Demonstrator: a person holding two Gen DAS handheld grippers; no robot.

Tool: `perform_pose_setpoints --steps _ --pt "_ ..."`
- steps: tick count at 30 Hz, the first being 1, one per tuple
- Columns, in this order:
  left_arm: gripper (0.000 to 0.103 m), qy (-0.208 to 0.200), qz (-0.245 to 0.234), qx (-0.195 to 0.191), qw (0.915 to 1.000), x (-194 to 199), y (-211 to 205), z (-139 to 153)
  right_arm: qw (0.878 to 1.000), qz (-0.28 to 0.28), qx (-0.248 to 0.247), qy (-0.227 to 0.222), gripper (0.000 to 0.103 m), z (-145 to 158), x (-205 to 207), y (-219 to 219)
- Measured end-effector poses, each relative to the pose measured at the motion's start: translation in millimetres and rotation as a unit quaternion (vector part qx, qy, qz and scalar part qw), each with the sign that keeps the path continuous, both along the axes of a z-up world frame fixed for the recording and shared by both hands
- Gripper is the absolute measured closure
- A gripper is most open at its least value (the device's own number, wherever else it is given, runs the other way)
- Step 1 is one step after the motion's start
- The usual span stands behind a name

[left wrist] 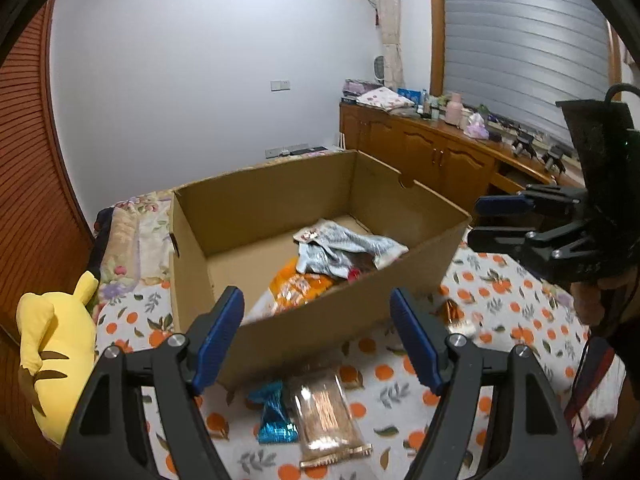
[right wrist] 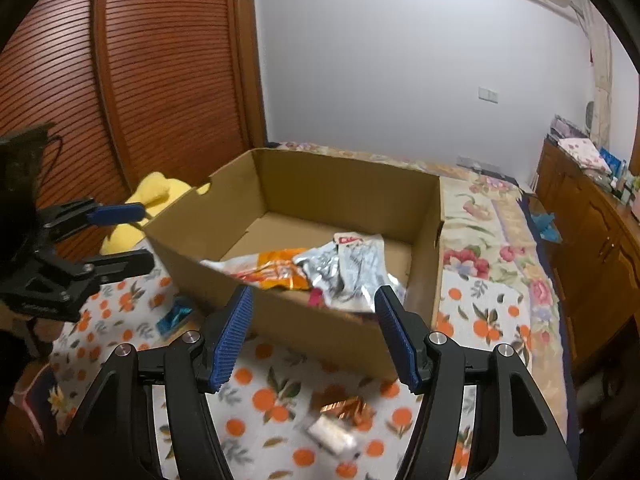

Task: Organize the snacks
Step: 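Grasp the granola bar pack with left tool while right grasps small white pack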

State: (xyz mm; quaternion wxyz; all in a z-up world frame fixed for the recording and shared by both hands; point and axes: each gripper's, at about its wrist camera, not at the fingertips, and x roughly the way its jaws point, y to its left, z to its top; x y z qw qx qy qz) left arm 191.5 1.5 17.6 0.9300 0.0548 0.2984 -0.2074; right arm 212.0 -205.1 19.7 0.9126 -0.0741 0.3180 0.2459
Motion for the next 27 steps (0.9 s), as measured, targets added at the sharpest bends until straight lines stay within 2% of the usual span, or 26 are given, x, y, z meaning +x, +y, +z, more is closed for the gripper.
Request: perform_pose_setpoints --steps 4,12,20,27 --pt "0.027 0.011 -0.009 0.001 0.9999 -13 0 -11 1.0 0.003 0.001 0.002 0.038 -7 -16 -3" --pt "0.027 0.05 -0.011 -0.003 0.9987 -22 4 -47 1.0 -0.003 -0.009 0.023 0.038 -43 -34 -13" --pt "0.027 0.085 0.002 0.013 0.9963 -13 0 -85 0.997 -0.001 -0.039 0.062 0.042 -93 -26 -22" --pt "0.028 0.114 0.012 0.018 0.9933 -3 -6 -108 0.995 0.02 -0.055 0.084 0.049 -114 -16 -21"
